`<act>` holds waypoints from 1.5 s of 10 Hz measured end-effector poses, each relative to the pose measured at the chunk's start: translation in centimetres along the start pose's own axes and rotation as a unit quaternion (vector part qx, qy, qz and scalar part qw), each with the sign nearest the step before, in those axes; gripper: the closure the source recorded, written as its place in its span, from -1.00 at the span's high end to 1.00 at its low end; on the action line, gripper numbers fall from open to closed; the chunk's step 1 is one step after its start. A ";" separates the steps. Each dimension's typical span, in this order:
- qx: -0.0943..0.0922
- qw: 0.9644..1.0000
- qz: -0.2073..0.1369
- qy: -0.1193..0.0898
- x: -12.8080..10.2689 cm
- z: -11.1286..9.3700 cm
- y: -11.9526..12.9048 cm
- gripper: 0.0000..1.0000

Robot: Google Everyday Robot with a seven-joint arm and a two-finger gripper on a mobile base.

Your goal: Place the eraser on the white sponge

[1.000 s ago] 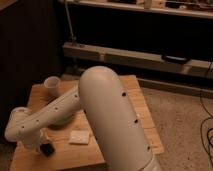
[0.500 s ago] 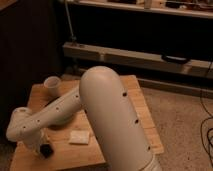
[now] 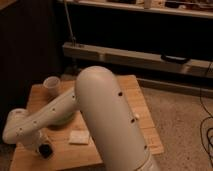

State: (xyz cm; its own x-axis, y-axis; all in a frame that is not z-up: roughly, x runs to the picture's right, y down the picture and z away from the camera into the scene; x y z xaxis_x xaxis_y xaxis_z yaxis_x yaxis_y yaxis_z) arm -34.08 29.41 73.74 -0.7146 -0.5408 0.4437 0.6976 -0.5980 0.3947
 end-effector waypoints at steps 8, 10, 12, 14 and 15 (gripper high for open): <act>-0.001 0.996 0.034 0.085 -2.2 -5.6 3.2 -1.00; 0.021 0.994 0.051 0.094 -2.9 -5.8 5.7 -1.00; 0.049 0.993 0.059 0.094 -2.9 -5.9 6.6 -0.76; 0.072 0.990 0.076 0.095 -3.2 -6.0 7.6 -0.39; 0.076 0.989 0.085 0.092 -3.5 -6.0 8.0 -0.32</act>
State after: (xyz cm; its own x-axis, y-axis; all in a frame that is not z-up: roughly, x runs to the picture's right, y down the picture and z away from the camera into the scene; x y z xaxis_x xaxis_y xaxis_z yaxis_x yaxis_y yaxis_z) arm -26.29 22.95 70.54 -0.5732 -0.7329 0.3664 0.7988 -0.4002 0.4491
